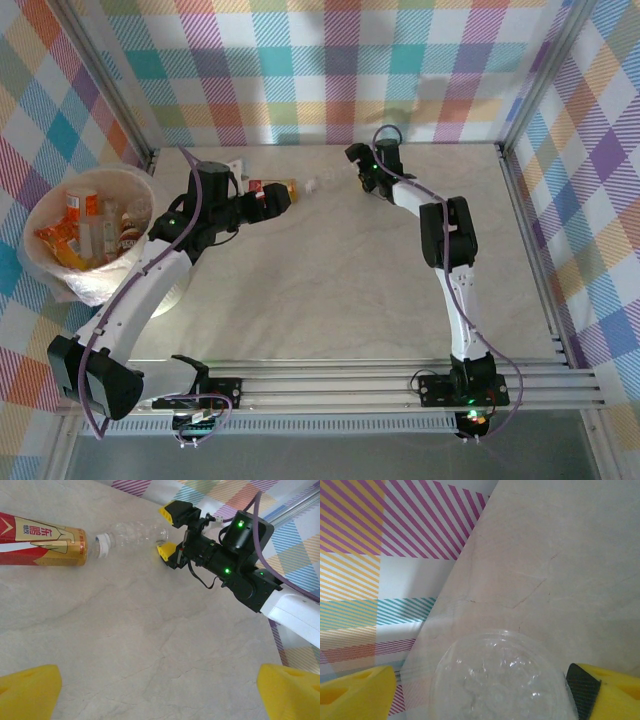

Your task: Put the plastic bottles in the bin

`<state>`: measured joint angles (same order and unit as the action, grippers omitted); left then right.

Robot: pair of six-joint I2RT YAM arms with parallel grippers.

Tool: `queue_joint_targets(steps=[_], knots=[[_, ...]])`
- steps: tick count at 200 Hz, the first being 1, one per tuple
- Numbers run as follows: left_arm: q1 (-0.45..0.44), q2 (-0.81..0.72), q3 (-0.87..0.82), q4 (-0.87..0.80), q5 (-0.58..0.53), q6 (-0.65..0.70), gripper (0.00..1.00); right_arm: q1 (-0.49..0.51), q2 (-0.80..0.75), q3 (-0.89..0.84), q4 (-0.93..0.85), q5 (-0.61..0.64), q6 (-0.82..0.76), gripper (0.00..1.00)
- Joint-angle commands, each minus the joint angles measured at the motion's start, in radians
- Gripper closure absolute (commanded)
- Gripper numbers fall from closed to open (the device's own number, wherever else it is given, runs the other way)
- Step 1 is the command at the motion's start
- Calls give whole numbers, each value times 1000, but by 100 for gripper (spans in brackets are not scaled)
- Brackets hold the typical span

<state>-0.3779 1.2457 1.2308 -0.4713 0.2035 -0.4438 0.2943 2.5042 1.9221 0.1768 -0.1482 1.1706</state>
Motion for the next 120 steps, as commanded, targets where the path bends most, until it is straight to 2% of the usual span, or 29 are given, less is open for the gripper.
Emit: queue_joint_targets(steps=[1,32,63,120], knots=[[-9,-10,-15,-4,-11,25,0,12,44,5,22,-25,-51,18],[-9,-4,-17,-7,-9,22,0,14,35,21,-20,-22,-136,31],[-9,-7,-27,-5,-11,22,0,13,-31,-39,13,-13,-220,42],[-9,-5,-47,14,32,17,0,11,-239,-230,86,44,-389,49]])
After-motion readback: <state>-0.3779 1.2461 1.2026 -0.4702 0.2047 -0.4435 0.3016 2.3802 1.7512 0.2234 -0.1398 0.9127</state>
